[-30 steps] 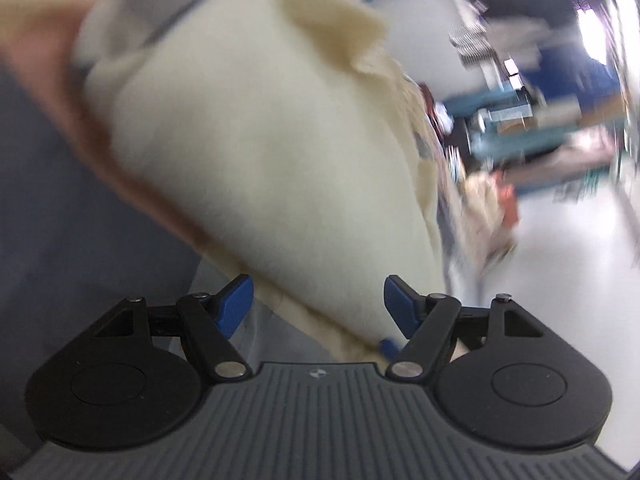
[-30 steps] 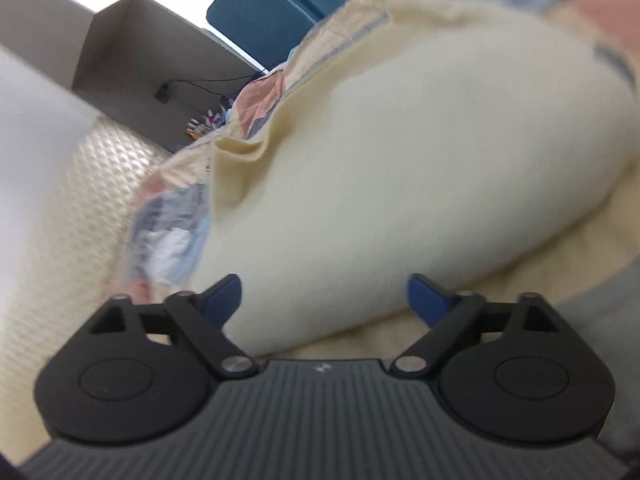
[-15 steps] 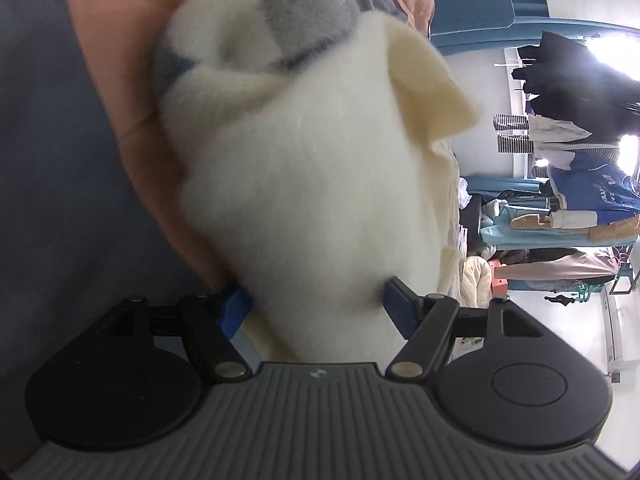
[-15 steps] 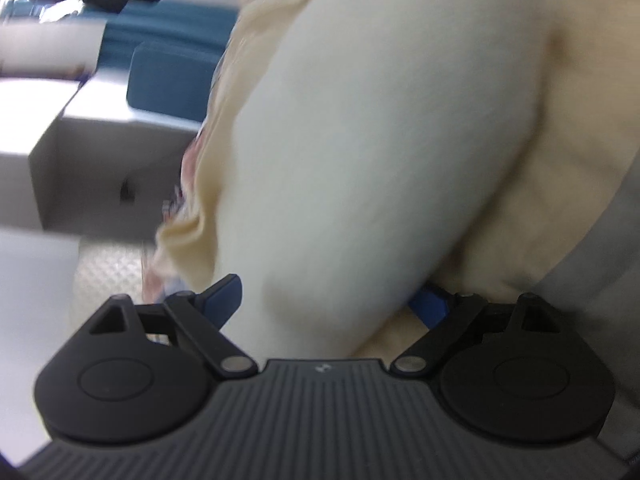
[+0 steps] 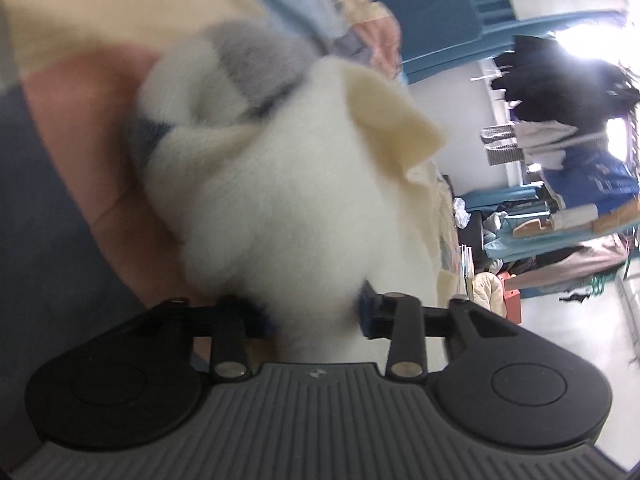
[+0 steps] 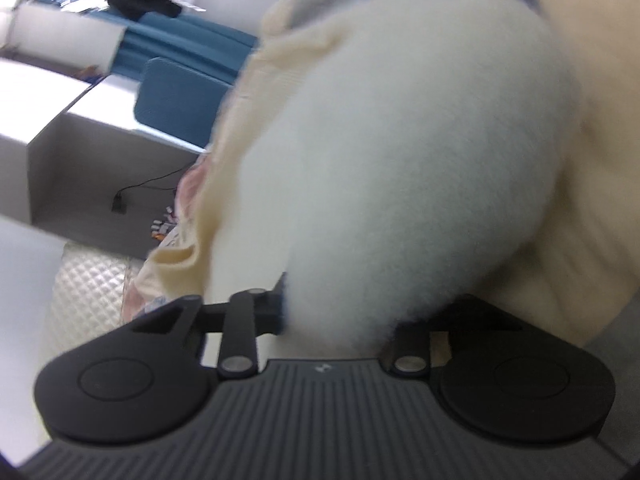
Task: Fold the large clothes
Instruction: 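Grasp the sweater edge with the left gripper while the right gripper grasps too, then lift the sweater edge with both grippers and fold it over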
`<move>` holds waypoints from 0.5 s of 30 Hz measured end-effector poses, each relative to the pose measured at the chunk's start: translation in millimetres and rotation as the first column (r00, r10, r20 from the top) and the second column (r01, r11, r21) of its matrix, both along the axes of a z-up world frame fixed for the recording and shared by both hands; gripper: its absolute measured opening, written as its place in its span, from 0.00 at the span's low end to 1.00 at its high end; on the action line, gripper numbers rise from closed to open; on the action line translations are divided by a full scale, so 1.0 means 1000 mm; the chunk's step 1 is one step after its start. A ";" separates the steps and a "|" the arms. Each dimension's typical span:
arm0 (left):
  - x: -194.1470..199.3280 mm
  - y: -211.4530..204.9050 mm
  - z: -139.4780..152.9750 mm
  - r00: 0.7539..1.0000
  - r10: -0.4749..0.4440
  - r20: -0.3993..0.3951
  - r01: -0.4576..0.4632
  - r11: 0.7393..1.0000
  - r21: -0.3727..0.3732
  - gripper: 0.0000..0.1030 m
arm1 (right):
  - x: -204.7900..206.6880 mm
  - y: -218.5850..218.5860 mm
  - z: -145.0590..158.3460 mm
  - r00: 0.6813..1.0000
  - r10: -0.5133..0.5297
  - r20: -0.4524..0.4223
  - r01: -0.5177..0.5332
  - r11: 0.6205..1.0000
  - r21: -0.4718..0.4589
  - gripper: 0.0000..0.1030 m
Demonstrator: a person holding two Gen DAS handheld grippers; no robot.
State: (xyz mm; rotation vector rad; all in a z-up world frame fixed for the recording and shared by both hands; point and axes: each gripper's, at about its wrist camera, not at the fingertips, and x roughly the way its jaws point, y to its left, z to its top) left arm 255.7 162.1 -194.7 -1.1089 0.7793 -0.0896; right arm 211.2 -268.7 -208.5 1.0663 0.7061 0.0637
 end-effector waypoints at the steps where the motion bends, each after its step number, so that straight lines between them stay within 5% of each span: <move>1: -0.002 -0.001 0.004 1.000 -0.001 0.018 0.001 1.000 0.016 0.35 | -0.002 0.001 0.005 1.000 0.007 0.028 -0.006 1.000 -0.019 0.34; 9: -0.040 -0.002 0.043 0.991 -0.049 0.124 0.032 0.991 0.134 0.32 | -0.035 0.012 0.053 0.978 0.075 0.194 -0.040 0.983 -0.182 0.30; 15: -0.083 -0.010 0.087 0.971 -0.099 0.218 0.052 0.976 0.211 0.32 | -0.061 0.005 0.086 0.963 0.105 0.248 -0.060 0.981 -0.183 0.30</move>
